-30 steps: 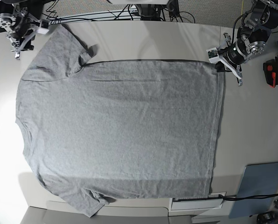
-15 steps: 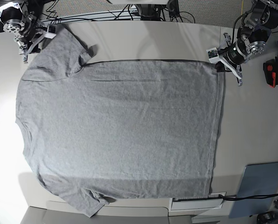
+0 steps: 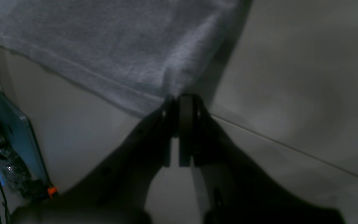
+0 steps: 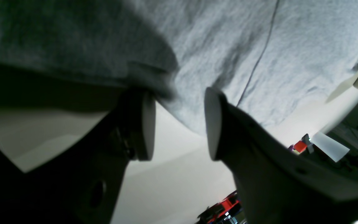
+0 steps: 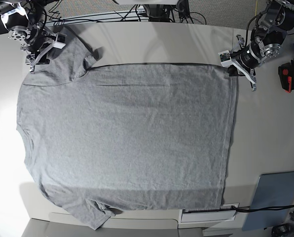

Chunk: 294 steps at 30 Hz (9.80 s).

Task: Fold the T-shirt properly
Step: 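Grasp the shirt's shoulder edges with the left and right grippers, then lift the shoulder edge and fold it over the shirt body with both grippers, then drag the folded shoulder edge back toward the collar with both grippers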

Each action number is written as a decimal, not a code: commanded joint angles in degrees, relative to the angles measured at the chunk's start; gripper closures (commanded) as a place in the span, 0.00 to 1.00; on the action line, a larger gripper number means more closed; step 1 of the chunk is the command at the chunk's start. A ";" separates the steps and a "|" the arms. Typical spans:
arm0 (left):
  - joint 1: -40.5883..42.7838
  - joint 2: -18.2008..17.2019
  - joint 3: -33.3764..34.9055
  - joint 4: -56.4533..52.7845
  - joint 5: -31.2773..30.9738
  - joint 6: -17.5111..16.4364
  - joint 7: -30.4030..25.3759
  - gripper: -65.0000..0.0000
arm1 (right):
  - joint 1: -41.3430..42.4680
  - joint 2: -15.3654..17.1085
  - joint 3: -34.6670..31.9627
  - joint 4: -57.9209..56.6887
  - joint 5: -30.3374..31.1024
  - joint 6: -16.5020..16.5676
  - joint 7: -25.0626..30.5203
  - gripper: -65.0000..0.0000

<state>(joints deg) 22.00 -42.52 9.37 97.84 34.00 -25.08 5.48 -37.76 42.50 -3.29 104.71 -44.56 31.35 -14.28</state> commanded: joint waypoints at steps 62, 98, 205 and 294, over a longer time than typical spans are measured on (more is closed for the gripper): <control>22.36 -11.30 -0.31 9.84 -5.09 7.82 9.99 1.00 | -21.99 1.79 8.07 14.49 11.10 -0.28 -19.89 1.00; 0.94 1.44 -10.91 1.99 -22.43 4.00 1.14 1.00 | 10.56 -3.58 14.62 4.24 23.12 -6.43 -14.16 1.00; -6.14 17.03 -5.79 -8.94 -43.19 22.08 13.84 1.00 | 22.53 -13.75 15.02 -20.28 44.13 -6.69 -23.52 1.00; 20.85 4.39 -14.14 7.15 -44.28 4.44 20.11 1.00 | -2.43 -12.00 34.34 -7.85 49.13 -1.97 -27.39 1.00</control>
<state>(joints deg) 41.89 -37.41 -4.51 105.01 -12.01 -20.93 22.57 -39.88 29.36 30.28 95.77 4.54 29.76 -42.24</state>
